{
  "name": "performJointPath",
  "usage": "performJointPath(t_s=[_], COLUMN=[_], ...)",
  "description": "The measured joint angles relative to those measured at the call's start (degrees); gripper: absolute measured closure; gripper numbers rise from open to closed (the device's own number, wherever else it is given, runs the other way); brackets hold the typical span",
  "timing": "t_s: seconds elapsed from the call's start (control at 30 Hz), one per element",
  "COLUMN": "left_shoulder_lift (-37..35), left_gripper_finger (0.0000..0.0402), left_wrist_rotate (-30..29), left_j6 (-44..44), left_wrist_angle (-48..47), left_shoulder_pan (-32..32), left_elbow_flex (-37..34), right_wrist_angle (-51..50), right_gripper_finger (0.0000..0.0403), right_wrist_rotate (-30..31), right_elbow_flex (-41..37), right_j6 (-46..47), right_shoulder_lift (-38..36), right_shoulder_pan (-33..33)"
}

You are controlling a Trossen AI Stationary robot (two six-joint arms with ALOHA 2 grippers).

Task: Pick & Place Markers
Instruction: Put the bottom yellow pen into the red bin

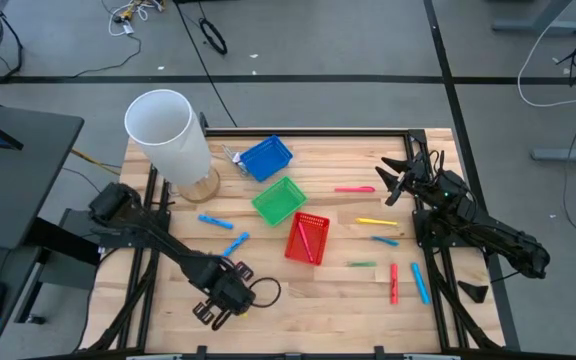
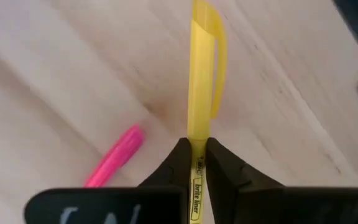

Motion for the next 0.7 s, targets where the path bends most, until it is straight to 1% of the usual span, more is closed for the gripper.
performJointPath(t_s=[0.33, 0.53, 0.7], left_shoulder_lift=[-8.67, -12.06, -13.85], left_gripper_finger=[0.0374, 0.0374, 0.0374], left_wrist_rotate=[-0.54, -0.62, -0.34], left_j6=[-11.76, -20.95, -29.47], left_wrist_angle=[-5.82, -10.68, -13.75], left_shoulder_pan=[4.29, 6.29, 6.60], left_elbow_flex=[0.00, 0.00, 0.07], right_wrist_angle=[0.00, -0.02, -0.02], right_gripper_finger=[0.0227, 0.0227, 0.0227], right_wrist_rotate=[0.00, -0.01, -0.01], right_elbow_flex=[0.00, 0.00, 0.00], right_j6=[0.00, 0.00, 0.00], right_shoulder_lift=[-0.02, 0.00, 0.00], right_shoulder_pan=[0.02, 0.00, 0.02])
